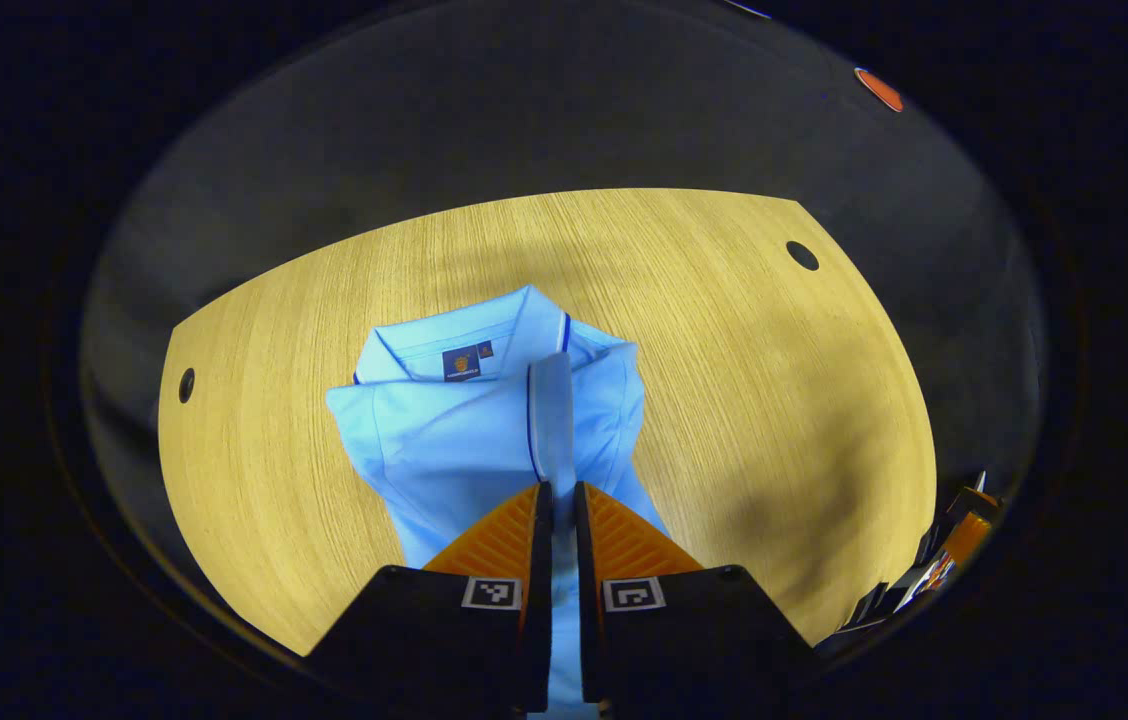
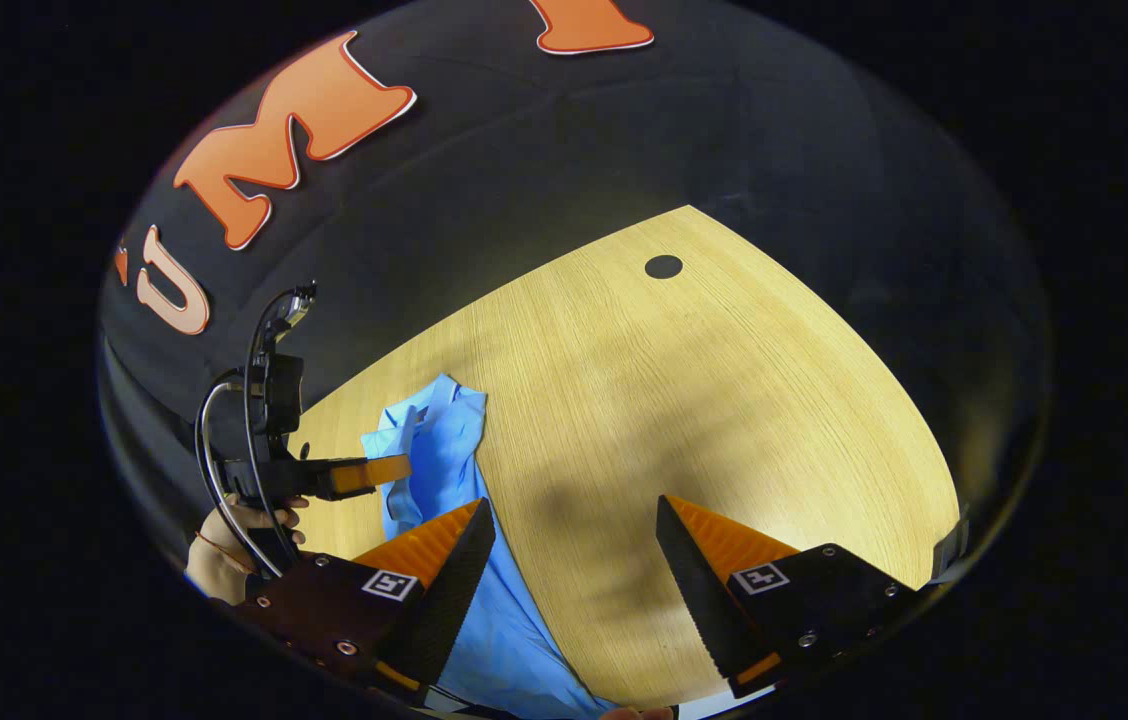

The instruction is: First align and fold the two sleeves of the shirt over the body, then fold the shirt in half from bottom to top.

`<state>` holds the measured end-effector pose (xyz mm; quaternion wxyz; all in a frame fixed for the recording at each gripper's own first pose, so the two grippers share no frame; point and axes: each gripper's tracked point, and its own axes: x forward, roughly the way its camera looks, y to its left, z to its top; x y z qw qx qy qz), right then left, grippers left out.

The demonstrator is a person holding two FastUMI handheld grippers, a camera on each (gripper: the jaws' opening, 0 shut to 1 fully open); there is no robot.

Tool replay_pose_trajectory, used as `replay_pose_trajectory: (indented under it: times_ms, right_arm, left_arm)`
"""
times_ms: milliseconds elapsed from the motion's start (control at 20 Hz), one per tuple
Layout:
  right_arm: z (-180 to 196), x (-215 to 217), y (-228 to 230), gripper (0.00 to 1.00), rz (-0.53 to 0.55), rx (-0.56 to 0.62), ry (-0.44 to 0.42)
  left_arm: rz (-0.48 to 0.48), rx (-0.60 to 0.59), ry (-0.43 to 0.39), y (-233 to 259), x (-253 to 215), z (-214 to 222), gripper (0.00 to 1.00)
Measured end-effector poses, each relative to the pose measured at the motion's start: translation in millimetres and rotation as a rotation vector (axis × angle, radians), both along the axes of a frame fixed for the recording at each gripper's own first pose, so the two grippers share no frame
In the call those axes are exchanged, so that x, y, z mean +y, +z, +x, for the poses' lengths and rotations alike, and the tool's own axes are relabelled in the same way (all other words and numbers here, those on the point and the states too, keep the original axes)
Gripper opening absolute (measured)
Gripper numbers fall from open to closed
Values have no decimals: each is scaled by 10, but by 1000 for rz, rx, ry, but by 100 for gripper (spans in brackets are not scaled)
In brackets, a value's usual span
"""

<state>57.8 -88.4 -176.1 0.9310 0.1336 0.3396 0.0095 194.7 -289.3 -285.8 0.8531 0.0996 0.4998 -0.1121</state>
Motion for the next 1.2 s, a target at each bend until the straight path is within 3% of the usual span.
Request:
replay_pose_trajectory:
  times_ms: [50,150,250,400,850,1200]
  right_arm:
    - [-13,15,-21,98,-5,5,3]
    - [-54,54,-75,98,-21,18,14]
    - [-115,207,-143,98,-44,33,47]
    - [-221,385,-289,98,-101,54,95]
    - [-950,853,-1182,98,-268,242,236]
    - [-1800,798,-1738,99,-348,420,293]
  left_arm:
    - [-27,-5,-11,8,-59,-11,19]
    - [-52,-16,-27,29,-122,-72,41]
    - [-66,-38,-36,166,-29,-211,74]
    - [-38,-72,-13,294,328,-446,100]
    - [-22,-49,118,232,1715,-1721,100]
    - [-11,52,164,-134,2190,-2752,100]
